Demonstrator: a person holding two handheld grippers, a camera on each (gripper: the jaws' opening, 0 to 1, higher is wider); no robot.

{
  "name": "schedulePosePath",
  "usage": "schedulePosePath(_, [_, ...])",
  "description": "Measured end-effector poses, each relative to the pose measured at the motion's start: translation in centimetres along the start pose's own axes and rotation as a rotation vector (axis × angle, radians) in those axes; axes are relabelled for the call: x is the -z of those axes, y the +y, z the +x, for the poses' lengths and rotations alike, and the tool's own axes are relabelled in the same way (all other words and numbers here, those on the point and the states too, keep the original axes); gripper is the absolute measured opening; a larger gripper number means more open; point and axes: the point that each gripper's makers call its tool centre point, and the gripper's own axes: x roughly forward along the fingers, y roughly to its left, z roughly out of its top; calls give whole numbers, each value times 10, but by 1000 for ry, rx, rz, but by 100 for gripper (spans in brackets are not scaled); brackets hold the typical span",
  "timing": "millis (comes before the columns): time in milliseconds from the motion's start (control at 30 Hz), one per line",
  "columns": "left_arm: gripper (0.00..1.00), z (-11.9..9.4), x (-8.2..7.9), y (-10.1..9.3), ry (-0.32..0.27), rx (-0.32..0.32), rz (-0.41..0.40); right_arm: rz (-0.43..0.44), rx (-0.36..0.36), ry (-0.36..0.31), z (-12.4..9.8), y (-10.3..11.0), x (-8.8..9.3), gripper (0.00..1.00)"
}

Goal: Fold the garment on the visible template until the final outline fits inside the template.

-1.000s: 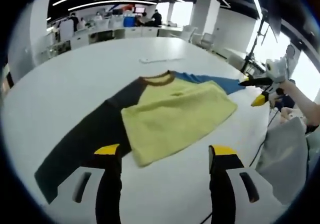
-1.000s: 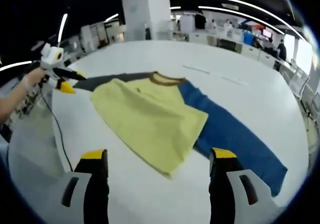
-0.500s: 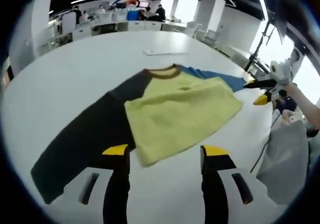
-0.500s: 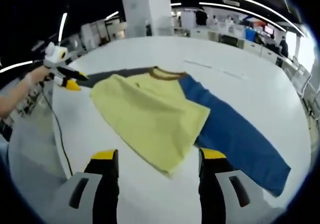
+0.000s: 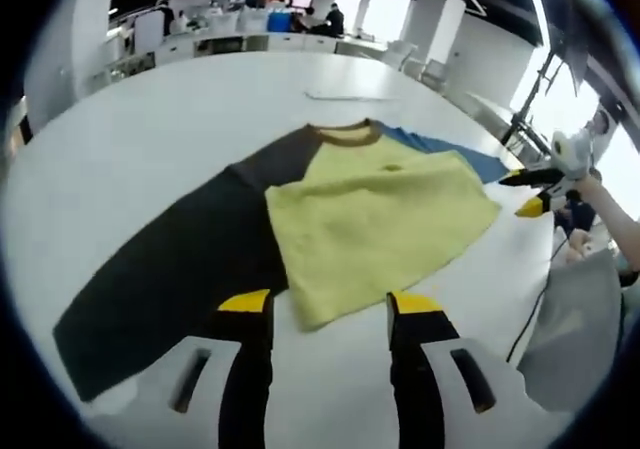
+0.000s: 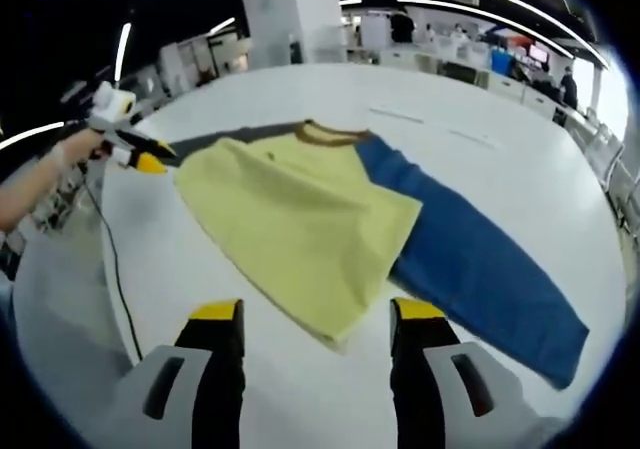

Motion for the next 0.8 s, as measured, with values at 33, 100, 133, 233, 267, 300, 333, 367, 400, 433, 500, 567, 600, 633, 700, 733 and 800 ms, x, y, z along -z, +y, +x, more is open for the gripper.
schedulePosePath(33, [41, 1, 1, 1, 2, -2, -3, 2, -1, 2, 1, 0, 0, 57])
schedulePosePath(100, [40, 2, 2, 1, 7, 4, -9, 2, -3, 5, 2, 0, 1, 57])
schedulePosePath(133, [39, 3, 1, 1, 7, 5, -10, 2, -4, 7, 2, 1, 2, 56])
schedulePosePath(233, [38, 5, 2, 3, 8, 2, -16, 6, -6, 10, 3, 1, 3, 56])
schedulePosePath(267, [37, 5, 2, 4, 10, 0, -20, 11, -10, 11, 3, 1, 3, 55])
schedulePosePath(300, [36, 6, 3, 4, 11, -1, -21, 12, -11, 12, 4, 1, 3, 55])
schedulePosePath(333, [36, 6, 3, 4, 12, -1, -22, 12, -10, 14, 4, 1, 4, 55])
schedulePosePath(367, [36, 7, 3, 5, 14, -1, -24, 12, -7, 17, 4, 0, 5, 55])
schedulePosePath(400, [35, 7, 4, 5, 14, -1, -26, 12, -6, 19, 4, 0, 5, 55])
schedulePosePath(433, [35, 8, 4, 5, 15, -1, -27, 14, -6, 20, 4, -1, 6, 55])
schedulePosePath(500, [34, 9, 6, 7, 20, -5, -35, 17, -5, 22, 5, -1, 6, 54])
schedulePosePath(567, [33, 10, 8, 9, 22, -9, -36, 18, -3, 28, 5, -2, 8, 54])
schedulePosePath(600, [32, 10, 8, 10, 23, -11, -38, 19, -2, 29, 5, -2, 9, 54])
schedulePosePath(633, [33, 10, 9, 10, 26, -10, -41, 20, -2, 31, 6, -2, 9, 54])
schedulePosePath(700, [32, 11, 11, 12, 26, -15, -45, 23, -2, 35, 6, -2, 10, 54])
schedulePosePath(733, [31, 12, 11, 13, 27, -17, -48, 24, -1, 37, 7, -3, 11, 54])
schedulePosePath(800, [31, 12, 12, 14, 25, -19, -51, 26, -1, 39, 8, -3, 12, 54])
